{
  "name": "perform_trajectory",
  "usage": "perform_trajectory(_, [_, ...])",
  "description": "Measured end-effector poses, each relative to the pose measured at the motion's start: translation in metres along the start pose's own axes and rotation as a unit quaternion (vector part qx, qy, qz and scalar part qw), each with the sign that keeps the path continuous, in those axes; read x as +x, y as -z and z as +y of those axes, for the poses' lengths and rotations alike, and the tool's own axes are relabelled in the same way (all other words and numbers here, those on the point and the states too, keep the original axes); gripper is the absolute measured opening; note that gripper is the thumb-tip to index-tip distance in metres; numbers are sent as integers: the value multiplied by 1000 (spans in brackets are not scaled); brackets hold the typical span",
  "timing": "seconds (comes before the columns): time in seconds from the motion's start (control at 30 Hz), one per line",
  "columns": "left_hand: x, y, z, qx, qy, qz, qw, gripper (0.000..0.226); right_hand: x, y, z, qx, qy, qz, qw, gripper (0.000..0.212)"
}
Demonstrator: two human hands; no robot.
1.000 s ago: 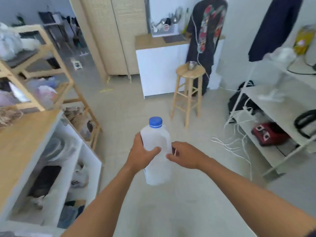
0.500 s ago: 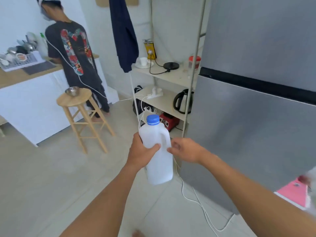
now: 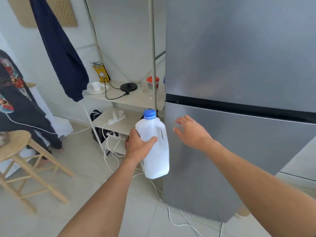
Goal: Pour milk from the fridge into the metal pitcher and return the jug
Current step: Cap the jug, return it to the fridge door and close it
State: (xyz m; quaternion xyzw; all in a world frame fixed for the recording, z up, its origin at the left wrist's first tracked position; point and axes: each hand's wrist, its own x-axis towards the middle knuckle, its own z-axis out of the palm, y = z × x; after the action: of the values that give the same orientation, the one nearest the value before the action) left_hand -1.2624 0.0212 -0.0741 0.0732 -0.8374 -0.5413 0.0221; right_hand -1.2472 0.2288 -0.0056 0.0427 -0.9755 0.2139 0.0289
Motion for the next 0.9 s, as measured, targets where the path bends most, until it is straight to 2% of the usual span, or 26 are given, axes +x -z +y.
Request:
perform_trajectory(0.2, [73, 18, 1, 14, -15, -25, 999, 73, 78, -7, -20, -107, -3, 102, 989, 51])
perform_trajectory(0.4, [123, 16, 8, 14, -40, -71, 997, 66, 114, -34, -21, -197, -65, 158, 965, 35])
perform_trajectory(0.53, [132, 13, 9, 8, -50, -84, 995, 70, 109, -42, -11, -266, -105, 182, 941, 43])
perform_trajectory(0.67, [126, 15, 13, -1, -58, -98, 993, 68, 114, -32, -14, -236, -131, 183, 945, 26])
perform_trajectory(0.8, [115, 16, 15, 25, -81, -120, 989, 75, 111, -25, -21, -235, -130, 180, 946, 25])
perform_trajectory(0.9, [112, 20, 10, 36, -90, -120, 988, 74, 88, -28, -26, -221, -123, 189, 949, 34])
